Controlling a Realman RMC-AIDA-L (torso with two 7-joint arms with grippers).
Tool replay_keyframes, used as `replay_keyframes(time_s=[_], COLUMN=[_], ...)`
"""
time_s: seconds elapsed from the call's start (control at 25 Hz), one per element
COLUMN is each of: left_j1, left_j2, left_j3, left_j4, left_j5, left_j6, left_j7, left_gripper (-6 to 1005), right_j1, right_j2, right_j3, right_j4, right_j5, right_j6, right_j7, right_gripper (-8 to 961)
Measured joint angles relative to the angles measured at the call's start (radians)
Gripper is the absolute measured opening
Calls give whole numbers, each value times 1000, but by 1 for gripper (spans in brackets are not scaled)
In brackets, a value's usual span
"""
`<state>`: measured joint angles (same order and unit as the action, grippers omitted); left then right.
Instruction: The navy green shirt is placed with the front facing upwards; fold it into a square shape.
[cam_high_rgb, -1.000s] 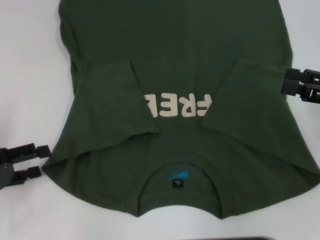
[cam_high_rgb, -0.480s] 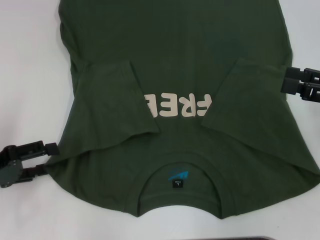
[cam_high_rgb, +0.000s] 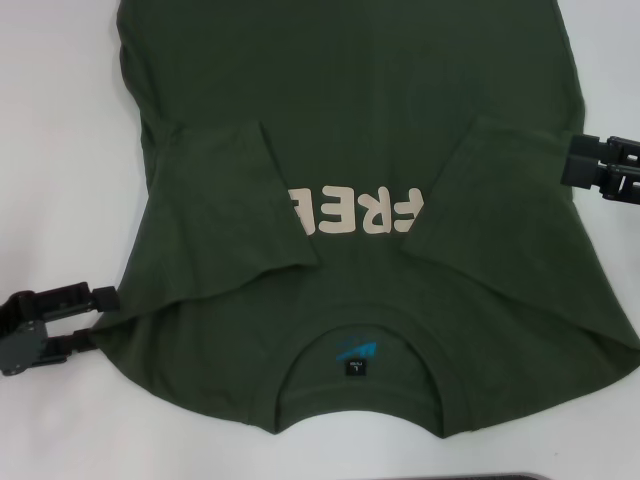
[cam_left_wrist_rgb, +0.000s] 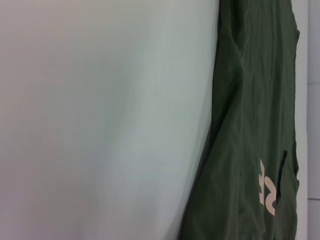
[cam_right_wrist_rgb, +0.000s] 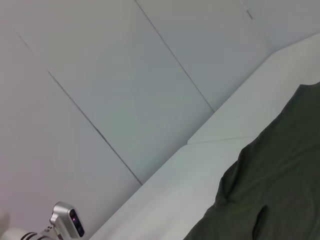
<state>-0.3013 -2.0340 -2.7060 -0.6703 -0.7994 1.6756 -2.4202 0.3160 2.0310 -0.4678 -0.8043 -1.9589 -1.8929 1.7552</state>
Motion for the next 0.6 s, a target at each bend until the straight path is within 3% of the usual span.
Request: replay_keyframes(time_s=[0.6], left_j1=[18], left_j2=[12], left_j3=[-35], left_j4=[-26], left_j5=[-2], left_j6=[19], left_j7=[-4], left_gripper=[840], right_j1=[9], right_j2=[-14], right_j3=[0], right_j4=[51], right_j5=[1], right_j6=[-2], right_j7=[-6], right_gripper=[885])
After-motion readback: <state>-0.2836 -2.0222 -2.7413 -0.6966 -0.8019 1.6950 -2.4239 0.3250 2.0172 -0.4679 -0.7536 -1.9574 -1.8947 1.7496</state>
